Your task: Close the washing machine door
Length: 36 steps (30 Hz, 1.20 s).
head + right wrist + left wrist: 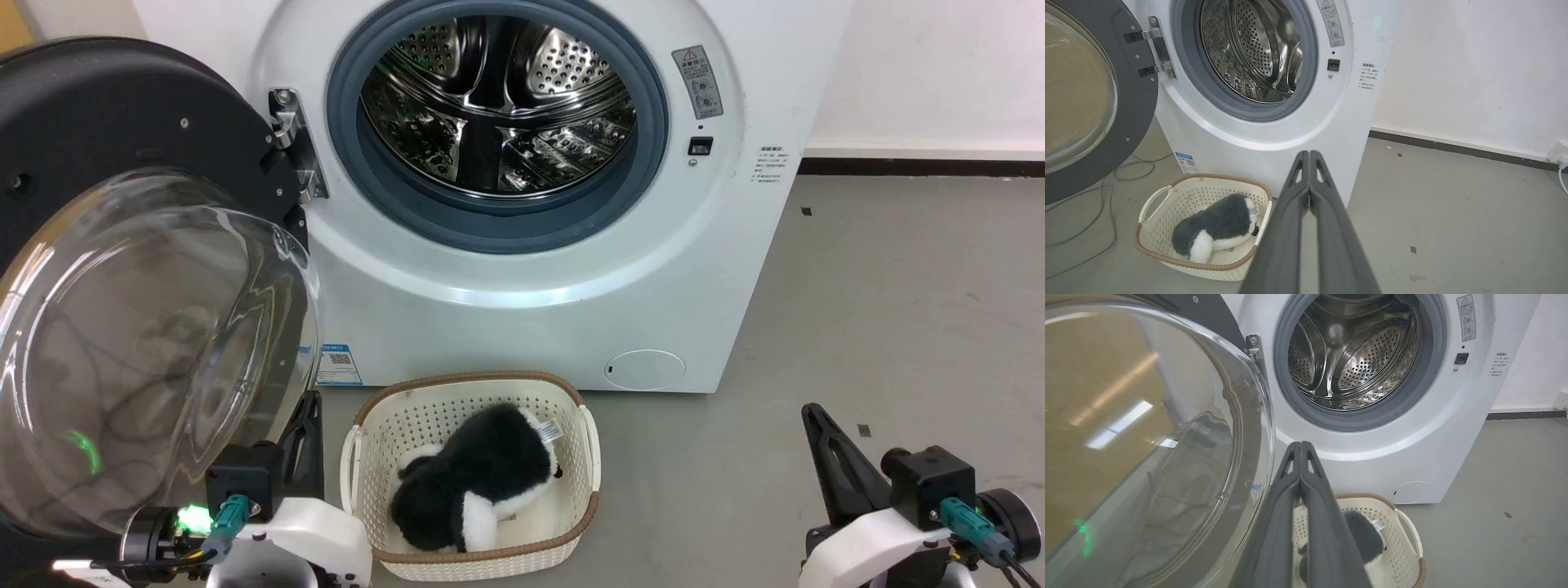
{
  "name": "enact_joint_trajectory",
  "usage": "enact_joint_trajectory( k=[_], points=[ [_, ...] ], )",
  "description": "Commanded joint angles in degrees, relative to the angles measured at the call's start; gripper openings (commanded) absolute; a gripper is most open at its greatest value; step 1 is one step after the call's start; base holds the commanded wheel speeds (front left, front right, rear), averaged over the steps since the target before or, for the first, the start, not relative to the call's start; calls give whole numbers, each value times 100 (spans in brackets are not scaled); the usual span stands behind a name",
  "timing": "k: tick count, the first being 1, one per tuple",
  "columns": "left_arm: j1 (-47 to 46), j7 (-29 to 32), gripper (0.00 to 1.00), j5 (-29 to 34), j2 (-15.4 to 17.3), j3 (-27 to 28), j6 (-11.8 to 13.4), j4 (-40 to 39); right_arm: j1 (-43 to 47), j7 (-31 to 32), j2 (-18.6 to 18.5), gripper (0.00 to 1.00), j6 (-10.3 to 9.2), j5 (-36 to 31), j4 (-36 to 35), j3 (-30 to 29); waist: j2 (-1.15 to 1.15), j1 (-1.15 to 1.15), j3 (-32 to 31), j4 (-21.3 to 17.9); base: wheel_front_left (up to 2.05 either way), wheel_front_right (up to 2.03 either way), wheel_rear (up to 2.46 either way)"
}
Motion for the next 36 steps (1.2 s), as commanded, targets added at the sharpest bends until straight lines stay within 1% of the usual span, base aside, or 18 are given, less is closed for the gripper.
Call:
enact_joint_trajectory(
  k=[1,14,15,30,31,32,36],
  points=[
    [80,2,0,17,-5,6,-25,-16,-66,3,27,0,5,-44,-27,1,0,0,0,0,0,0,0],
    [80,2,0,17,-5,6,-25,-16,-66,3,27,0,5,-44,-27,1,0,0,0,0,0,0,0],
    [0,0,100,0,0,-1,0,0,0,-1,0,100,0,0,0,0,0,0,0,0,0,0,0],
    [-7,-154,100,17,5,-91,201,28,12,-154,3,100,0,258,-27,-84,0,0,17,10,0,0,0],
    [-8,-166,31,22,9,-101,218,29,13,-166,3,100,1,279,-31,-89,0,0,18,13,0,0,0],
    [-9,-178,0,25,12,-111,235,30,14,-178,3,100,1,299,-36,-94,0,0,19,17,0,0,0],
    [-22,-226,0,30,32,-150,300,23,20,-226,4,100,1,381,-50,-118,0,0,21,38,0,0,0]
  ],
)
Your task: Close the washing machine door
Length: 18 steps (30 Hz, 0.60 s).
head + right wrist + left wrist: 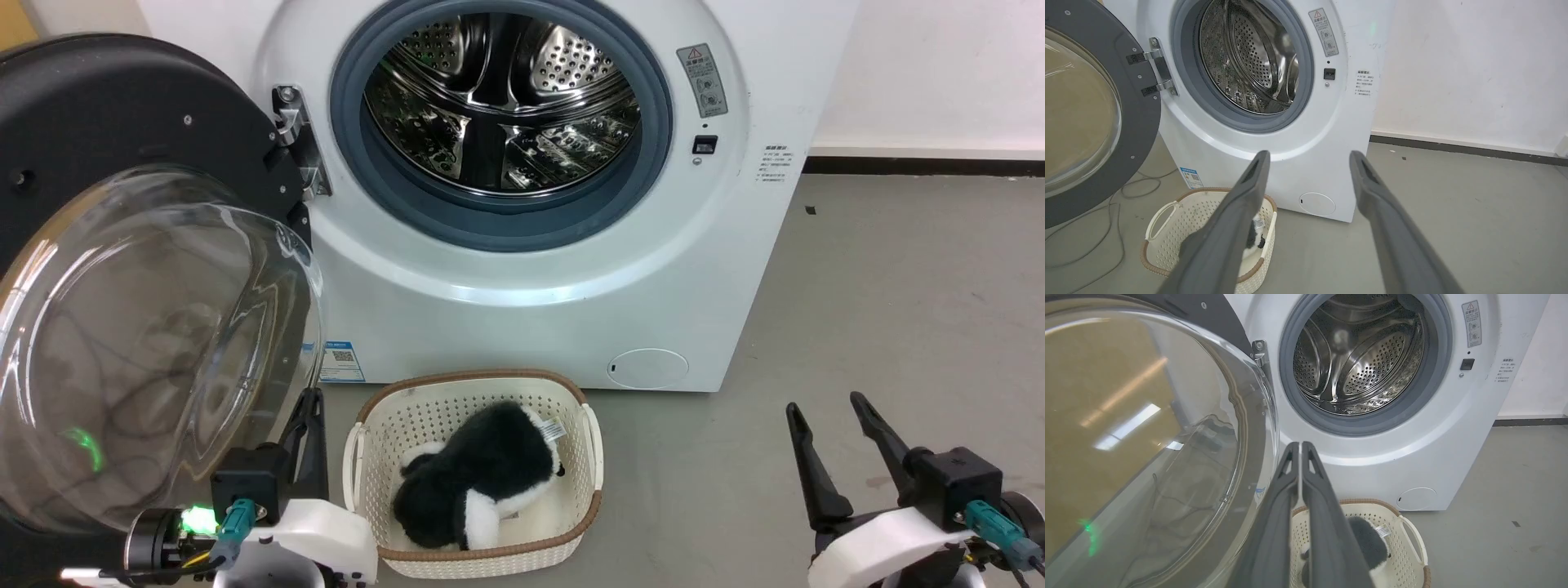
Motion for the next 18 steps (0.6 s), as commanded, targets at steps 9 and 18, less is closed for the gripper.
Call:
enact_joint_trajectory(
  k=[9,18],
  points=[
    [-102,-158,0,-181,14,45,68,-179,36,-153,6,100,1,238,-59,-72,0,0,9,118,0,0,0],
    [-365,-265,0,-460,2,320,-160,-607,54,-261,8,100,1,432,-73,-141,0,0,35,331,0,0,0]
  ],
)
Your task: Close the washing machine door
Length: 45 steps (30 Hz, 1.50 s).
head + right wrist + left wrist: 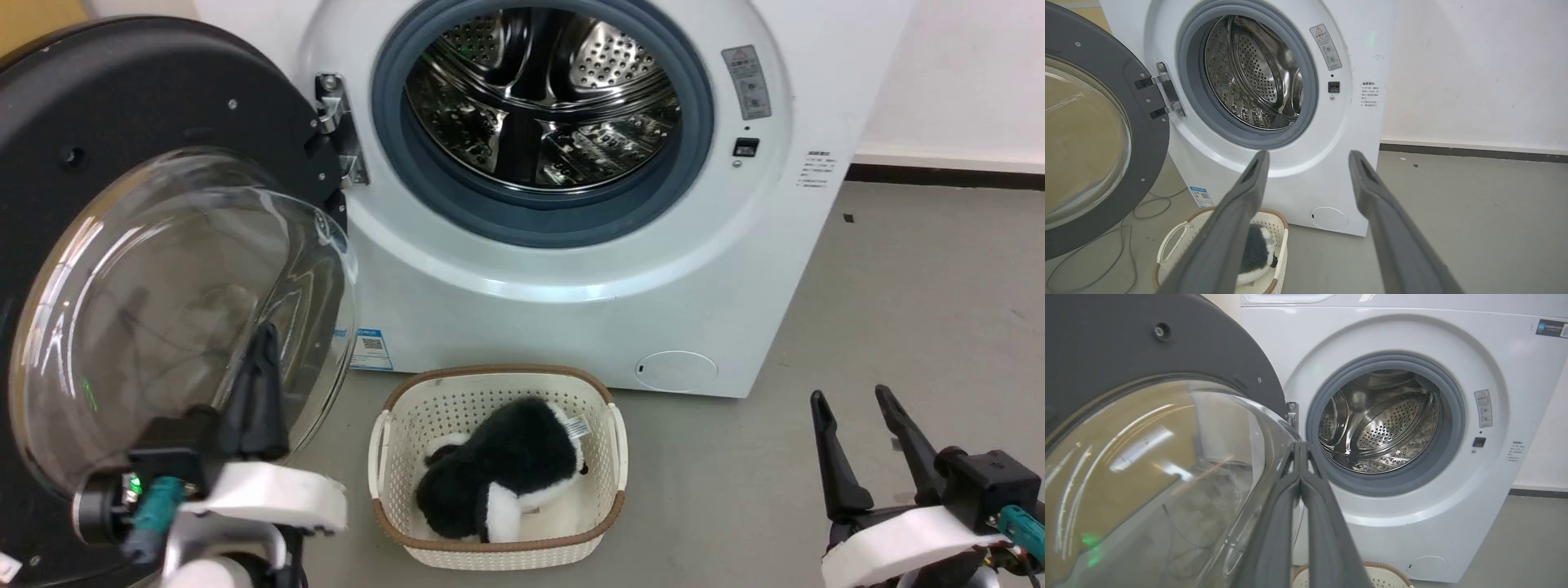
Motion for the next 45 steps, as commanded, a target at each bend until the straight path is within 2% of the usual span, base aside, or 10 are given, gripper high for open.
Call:
enact_joint_trajectory(
  k=[1,11,19,20,31,39,45],
  points=[
    [-152,-64,0,-105,2,84,-52,-97,49,-69,8,100,1,72,-29,-23,0,0,11,49,0,0,0],
    [-697,-184,0,-800,48,662,-321,-382,80,-189,10,100,2,286,2,-110,0,0,38,355,0,0,0],
    [-1216,-142,0,-1659,388,1243,-379,-285,106,-285,12,100,2,448,59,-182,0,0,93,621,0,0,0],
    [-1430,-58,0,-2005,554,1479,-362,-217,114,-321,13,100,2,497,81,-223,0,0,129,731,0,0,0],
    [-2068,395,0,-3134,1169,2250,-132,357,88,-452,15,100,2,663,153,-346,0,0,289,1129,0,0,0],
    [-2315,1156,0,-3959,1544,2544,176,1211,44,-547,17,100,3,775,203,-370,0,0,403,1314,0,0,0],
    [-2375,1625,0,-4481,1712,2733,190,1800,44,-619,18,100,3,875,238,-411,0,0,464,1405,0,0,0]
  ],
)
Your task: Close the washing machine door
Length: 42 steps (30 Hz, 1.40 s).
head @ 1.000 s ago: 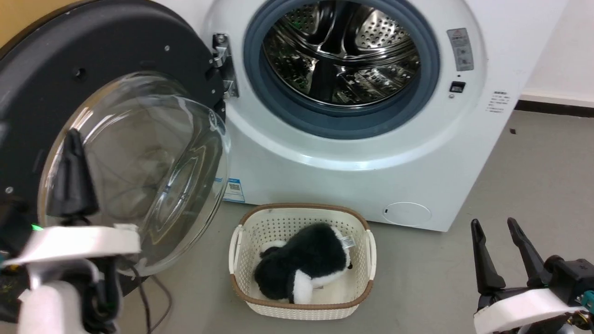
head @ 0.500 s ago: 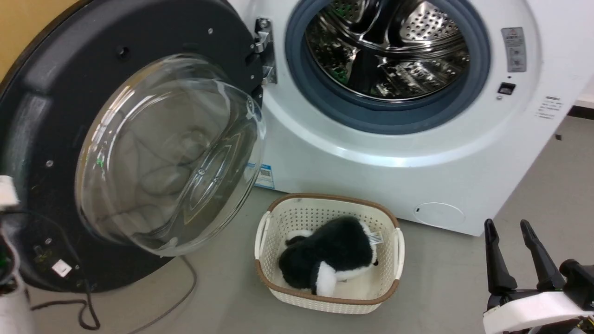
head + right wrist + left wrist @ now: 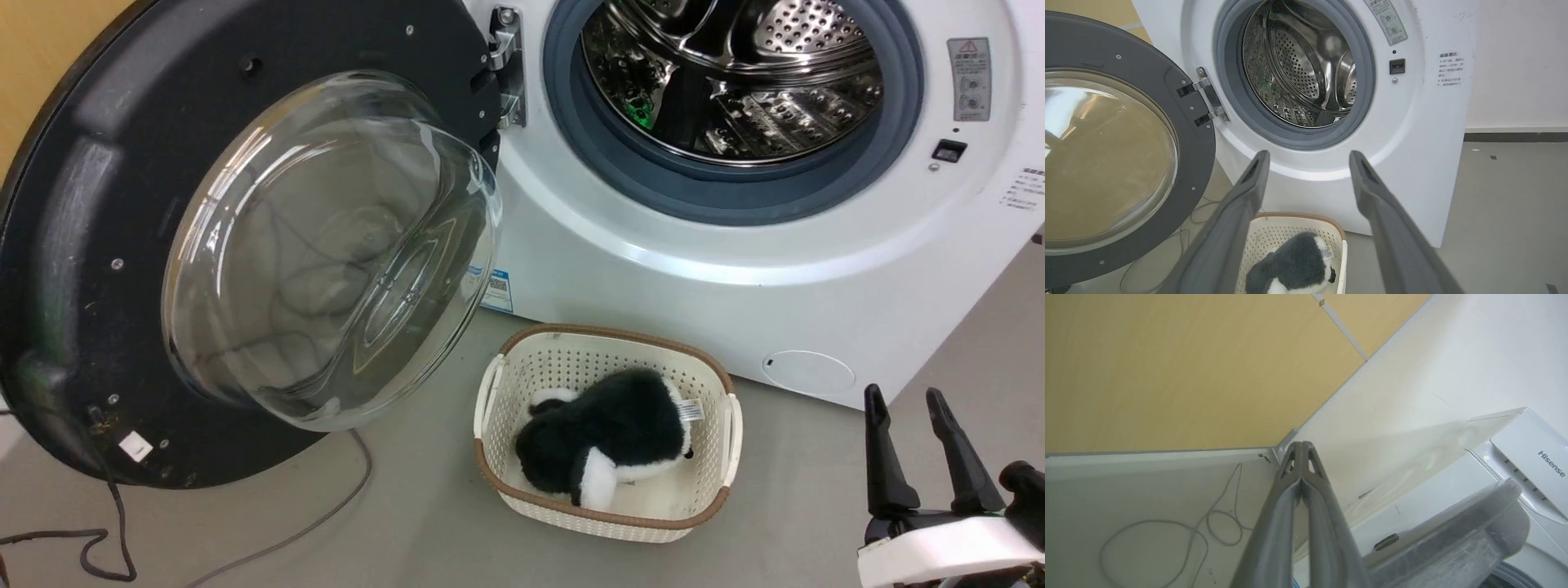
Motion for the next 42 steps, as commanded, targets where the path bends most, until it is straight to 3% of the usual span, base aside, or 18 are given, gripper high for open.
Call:
enact_joint_trajectory(
  k=[1,5,10,17,25,33,42],
  points=[
    [-117,145,0,-245,54,90,-48,188,27,-69,17,100,3,72,33,-39,0,0,24,40,0,0,0],
    [-94,498,0,-581,28,111,-189,555,13,-117,18,100,3,130,66,-53,0,0,50,99,0,0,0],
    [120,1126,0,-933,2,-10,-548,839,15,-177,19,100,3,228,84,-69,0,0,58,169,0,0,0],
    [378,1928,0,-1580,-151,-100,-871,746,79,-260,21,100,4,343,89,-155,0,0,81,349,0,0,0],
    [1082,2796,0,-2116,-658,-758,-975,-534,157,-356,22,100,4,502,121,-207,0,0,39,651,0,0,0],
    [1798,3625,0,-2708,-1295,-1933,-1026,-2082,184,-452,24,100,4,602,158,-238,0,0,39,929,0,0,0],
    [1859,3630,0,-3176,-1609,-3445,-1083,-2981,51,-559,26,100,5,684,138,-160,0,0,128,545,0,0,0]
  ],
)
